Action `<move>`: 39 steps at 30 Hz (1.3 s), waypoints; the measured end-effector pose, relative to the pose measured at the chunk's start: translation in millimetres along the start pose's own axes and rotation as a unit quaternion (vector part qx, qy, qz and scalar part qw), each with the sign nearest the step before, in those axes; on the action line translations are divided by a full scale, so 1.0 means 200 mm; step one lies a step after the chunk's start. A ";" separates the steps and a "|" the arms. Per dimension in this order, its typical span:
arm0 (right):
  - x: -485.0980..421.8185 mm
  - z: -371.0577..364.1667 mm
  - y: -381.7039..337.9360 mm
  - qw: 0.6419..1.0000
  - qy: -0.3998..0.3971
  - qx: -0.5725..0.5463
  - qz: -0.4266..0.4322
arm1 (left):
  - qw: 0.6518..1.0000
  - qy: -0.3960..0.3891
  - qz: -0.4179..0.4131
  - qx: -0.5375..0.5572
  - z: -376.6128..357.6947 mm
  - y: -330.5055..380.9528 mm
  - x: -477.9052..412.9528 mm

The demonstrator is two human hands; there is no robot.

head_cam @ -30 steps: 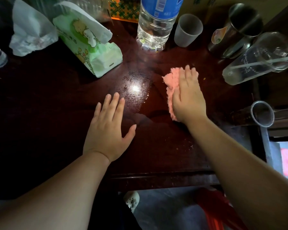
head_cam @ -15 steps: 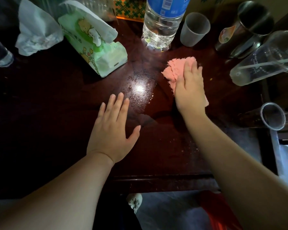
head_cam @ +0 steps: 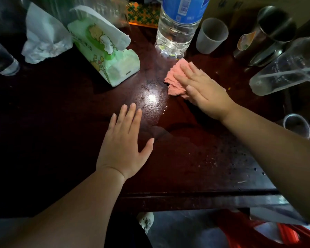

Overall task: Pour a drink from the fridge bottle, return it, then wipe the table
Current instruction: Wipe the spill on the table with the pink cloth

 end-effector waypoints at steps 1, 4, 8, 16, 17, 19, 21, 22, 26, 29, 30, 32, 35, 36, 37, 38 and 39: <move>0.01 0.00 -0.01 1.000 0.004 0.015 0.002 | 1.000 -0.001 0.000 -0.001 0.00 0.00 0.00; 0.00 0.00 -0.03 0.993 0.063 -0.001 -0.097 | 1.000 -0.003 -0.001 -0.004 0.00 0.00 0.00; -0.02 -0.04 -0.03 0.960 0.102 -0.040 -0.258 | 1.000 0.001 0.003 -0.003 0.00 -0.01 0.00; 0.09 -0.07 -0.10 0.994 0.033 -0.058 -0.086 | 1.000 0.001 0.003 -0.005 0.00 0.00 0.00; 0.11 -0.07 -0.11 0.995 0.027 -0.054 -0.073 | 1.000 0.002 0.002 -0.004 0.00 0.00 0.00; 0.13 -0.08 -0.12 0.996 0.019 -0.055 -0.064 | 1.000 0.001 0.001 -0.004 0.00 0.00 0.00; 0.14 -0.08 -0.12 0.996 0.006 -0.058 -0.065 | 1.000 0.000 0.001 -0.003 0.00 0.00 -0.01; 0.13 -0.08 -0.12 0.997 0.000 -0.050 -0.063 | 1.000 -0.001 0.002 -0.004 0.00 0.00 0.00; 0.16 0.01 -0.10 0.996 0.079 0.007 -0.030 | 1.000 -0.002 0.005 -0.011 0.00 0.00 0.00; 0.20 0.02 -0.05 0.995 0.091 0.046 -0.010 | 1.000 -0.002 0.003 -0.008 0.00 0.00 0.00; 0.19 0.02 -0.04 0.995 0.082 0.051 -0.014 | 1.000 -0.001 0.002 -0.008 0.00 0.00 0.00; 0.17 0.03 -0.02 0.995 0.075 0.055 -0.036 | 1.000 0.002 0.001 -0.011 0.00 0.00 0.00; 0.19 0.04 0.01 0.990 0.097 0.077 -0.074 | 1.000 0.005 0.001 -0.007 0.00 -0.01 0.00; 0.21 0.04 0.03 0.986 0.110 0.078 -0.096 | 1.000 0.007 0.000 -0.006 0.00 0.00 0.00; 0.24 0.04 0.05 0.982 0.124 0.074 -0.124 | 1.000 0.010 -0.001 -0.005 0.00 0.00 0.00; 0.28 0.05 0.08 0.976 0.137 0.069 -0.153 | 1.000 0.012 -0.002 -0.004 0.00 0.00 0.00; 0.31 0.05 0.09 0.971 0.146 0.065 -0.179 | 1.000 0.014 -0.003 -0.003 0.00 0.00 0.00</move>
Point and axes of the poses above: each hand's wrist, its own x-axis away from the middle knuckle, its own z-axis out of the back of the hand, y = z × x, the point moved 7 cm from there along -x, towards the middle knuckle, and after that the axes turned 8 degrees about -z, right-handed, at the moved point
